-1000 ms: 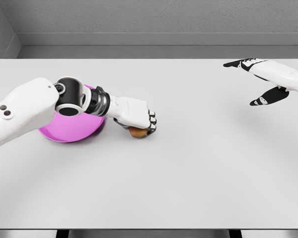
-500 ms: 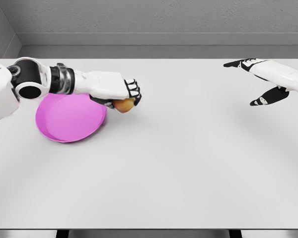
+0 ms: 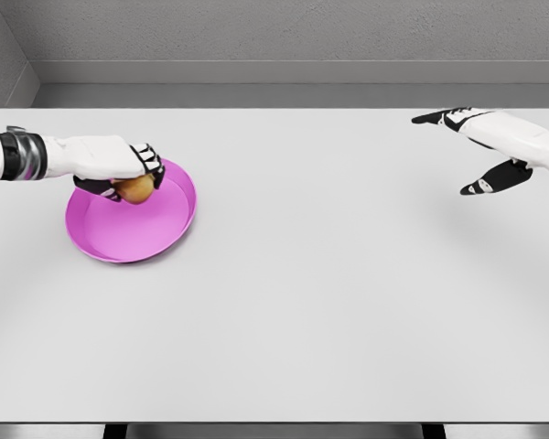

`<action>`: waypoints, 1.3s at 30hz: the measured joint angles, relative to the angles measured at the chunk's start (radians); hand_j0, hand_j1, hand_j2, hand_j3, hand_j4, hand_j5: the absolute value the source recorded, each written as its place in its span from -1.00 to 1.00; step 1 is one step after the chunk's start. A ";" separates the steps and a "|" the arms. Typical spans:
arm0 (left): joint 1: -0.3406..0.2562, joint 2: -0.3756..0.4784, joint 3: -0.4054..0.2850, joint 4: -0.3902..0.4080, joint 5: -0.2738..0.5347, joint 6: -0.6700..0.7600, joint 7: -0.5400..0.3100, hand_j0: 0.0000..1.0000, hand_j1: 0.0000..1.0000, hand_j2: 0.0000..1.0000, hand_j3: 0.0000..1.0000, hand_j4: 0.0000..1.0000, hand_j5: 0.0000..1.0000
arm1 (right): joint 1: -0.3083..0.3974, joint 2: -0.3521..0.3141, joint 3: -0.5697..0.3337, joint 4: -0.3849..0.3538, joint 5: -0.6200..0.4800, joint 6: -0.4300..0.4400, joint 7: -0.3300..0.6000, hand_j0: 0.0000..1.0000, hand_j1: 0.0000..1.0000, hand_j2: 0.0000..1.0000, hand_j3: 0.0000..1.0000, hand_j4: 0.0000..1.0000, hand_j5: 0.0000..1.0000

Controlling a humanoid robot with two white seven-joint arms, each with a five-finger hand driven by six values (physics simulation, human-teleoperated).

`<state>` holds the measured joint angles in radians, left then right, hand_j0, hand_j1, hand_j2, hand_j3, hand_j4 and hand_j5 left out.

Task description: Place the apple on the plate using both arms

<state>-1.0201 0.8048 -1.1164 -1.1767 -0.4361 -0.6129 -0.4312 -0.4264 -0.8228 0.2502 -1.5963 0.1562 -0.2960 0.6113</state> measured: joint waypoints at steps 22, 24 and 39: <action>0.003 0.037 0.068 0.020 0.101 0.000 0.004 1.00 1.00 1.00 1.00 1.00 1.00 | 0.000 -0.001 0.000 0.000 0.000 0.000 0.000 1.00 1.00 1.00 1.00 1.00 1.00; 0.023 0.055 0.082 0.026 0.120 0.000 0.004 1.00 1.00 1.00 1.00 1.00 1.00 | 0.000 -0.001 0.000 0.000 0.000 0.000 0.000 1.00 1.00 1.00 1.00 1.00 1.00; 0.081 0.097 0.182 0.137 0.149 0.000 0.008 1.00 1.00 1.00 1.00 1.00 1.00 | 0.000 -0.002 0.000 0.000 0.000 0.000 0.000 1.00 1.00 1.00 1.00 1.00 1.00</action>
<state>-0.9388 0.9020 -0.9347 -1.0400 -0.2867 -0.6128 -0.4229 -0.4264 -0.8243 0.2502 -1.5965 0.1562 -0.2960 0.6113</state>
